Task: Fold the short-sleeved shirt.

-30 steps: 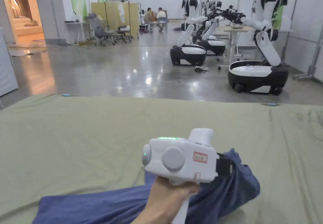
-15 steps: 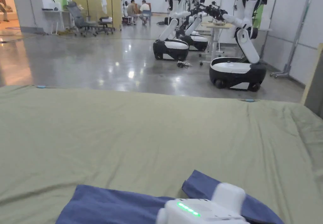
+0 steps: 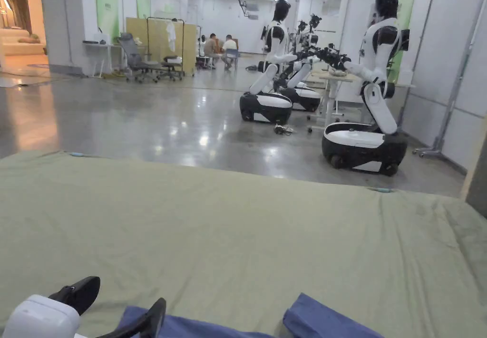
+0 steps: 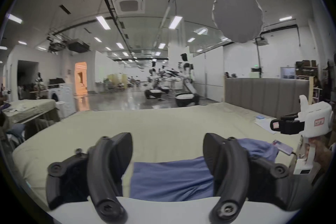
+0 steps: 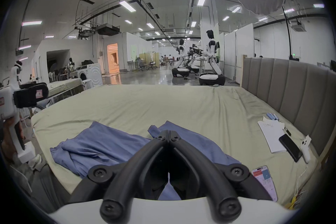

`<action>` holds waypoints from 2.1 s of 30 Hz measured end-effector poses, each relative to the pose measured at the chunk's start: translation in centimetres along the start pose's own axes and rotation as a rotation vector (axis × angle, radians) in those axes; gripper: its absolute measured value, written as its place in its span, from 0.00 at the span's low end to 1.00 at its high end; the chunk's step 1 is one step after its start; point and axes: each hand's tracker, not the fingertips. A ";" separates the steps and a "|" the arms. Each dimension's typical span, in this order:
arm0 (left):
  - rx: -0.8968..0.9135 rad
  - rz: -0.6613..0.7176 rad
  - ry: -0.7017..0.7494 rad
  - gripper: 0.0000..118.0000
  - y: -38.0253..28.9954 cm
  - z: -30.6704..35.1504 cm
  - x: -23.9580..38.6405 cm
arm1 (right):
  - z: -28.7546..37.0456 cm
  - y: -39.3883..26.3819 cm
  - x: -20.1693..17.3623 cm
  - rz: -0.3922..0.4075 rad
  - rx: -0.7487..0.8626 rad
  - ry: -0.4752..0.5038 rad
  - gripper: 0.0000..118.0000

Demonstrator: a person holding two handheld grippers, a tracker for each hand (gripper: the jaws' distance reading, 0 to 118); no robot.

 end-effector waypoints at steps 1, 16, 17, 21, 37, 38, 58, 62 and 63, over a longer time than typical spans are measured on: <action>-0.002 -0.003 0.002 0.30 -0.1 0.6 -0.3 | 0.0 0.0 -0.2 0.007 0.000 0.001 0.00; -0.068 0.047 0.001 0.02 -0.6 1.5 -1.7 | 0.2 -1.1 -0.8 0.014 -0.037 0.016 0.00; -0.078 0.050 0.004 0.02 -0.4 1.3 -1.8 | 0.2 -1.2 -0.7 0.013 -0.038 0.016 0.00; -0.150 0.124 -0.041 0.02 0.0 -0.8 -3.2 | 0.3 -1.3 -0.5 0.008 -0.043 0.018 0.00; -0.820 0.336 0.025 0.65 -8.4 -24.6 -9.1 | 0.4 -4.0 4.1 -0.049 -0.115 -0.032 0.00; -0.828 0.332 0.035 0.64 -8.9 -25.1 -9.1 | 0.4 -4.2 4.5 -0.052 -0.119 -0.042 0.00; -0.949 0.080 0.074 0.11 -11.4 -28.8 -5.5 | 0.9 -5.9 12.5 -0.326 -0.244 -0.332 0.75; -0.959 0.030 0.070 0.11 -11.2 -28.4 -4.5 | -0.8 -7.3 14.1 -0.554 -0.255 -0.244 0.75; -0.955 0.027 0.072 0.11 -11.2 -28.3 -4.5 | -1.4 -7.9 14.2 -0.583 -0.264 -0.240 0.75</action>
